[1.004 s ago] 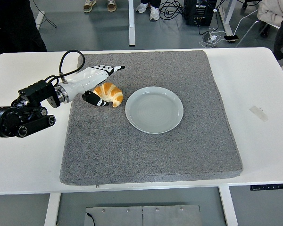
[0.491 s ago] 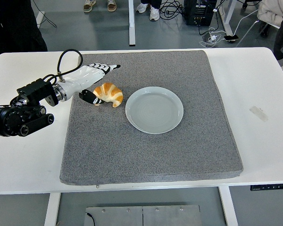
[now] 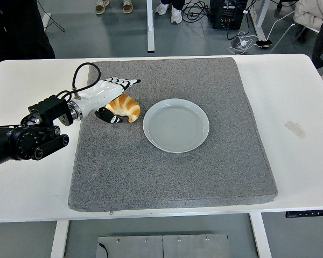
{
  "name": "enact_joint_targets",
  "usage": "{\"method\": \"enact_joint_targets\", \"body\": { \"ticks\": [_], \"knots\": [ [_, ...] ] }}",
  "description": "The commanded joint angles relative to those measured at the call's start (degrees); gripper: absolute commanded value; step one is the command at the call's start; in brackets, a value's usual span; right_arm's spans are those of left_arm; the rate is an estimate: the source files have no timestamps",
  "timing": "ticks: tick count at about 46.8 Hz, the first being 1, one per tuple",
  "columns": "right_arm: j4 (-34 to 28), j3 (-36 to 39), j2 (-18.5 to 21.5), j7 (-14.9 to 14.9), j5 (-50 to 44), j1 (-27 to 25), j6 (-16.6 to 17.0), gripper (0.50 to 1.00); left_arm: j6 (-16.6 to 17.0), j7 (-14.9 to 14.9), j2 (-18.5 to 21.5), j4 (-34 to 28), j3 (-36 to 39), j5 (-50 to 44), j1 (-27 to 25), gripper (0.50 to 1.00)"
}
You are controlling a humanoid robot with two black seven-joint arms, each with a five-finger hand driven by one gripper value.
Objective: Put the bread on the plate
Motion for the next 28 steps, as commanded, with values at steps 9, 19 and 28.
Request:
{"method": "enact_joint_targets", "body": {
  "ticks": [9, 19, 28],
  "knots": [
    [0.0, 0.0, 0.0, 0.0, 0.0, 0.0, 0.0, 1.0, -0.2, 0.0, -0.6, 0.9, 0.0, -0.1, 0.3, 0.893],
    [0.0, 0.0, 0.0, 0.0, 0.0, 0.0, 0.0, 1.0, -0.5, 0.0, -0.5, 1.3, 0.0, 0.0, 0.3, 0.805],
    [0.0, 0.0, 0.0, 0.0, 0.0, 0.0, 0.0, 1.0, -0.6, 0.0, -0.4, 1.7, 0.0, -0.1, 0.3, 0.752]
  ]
}}
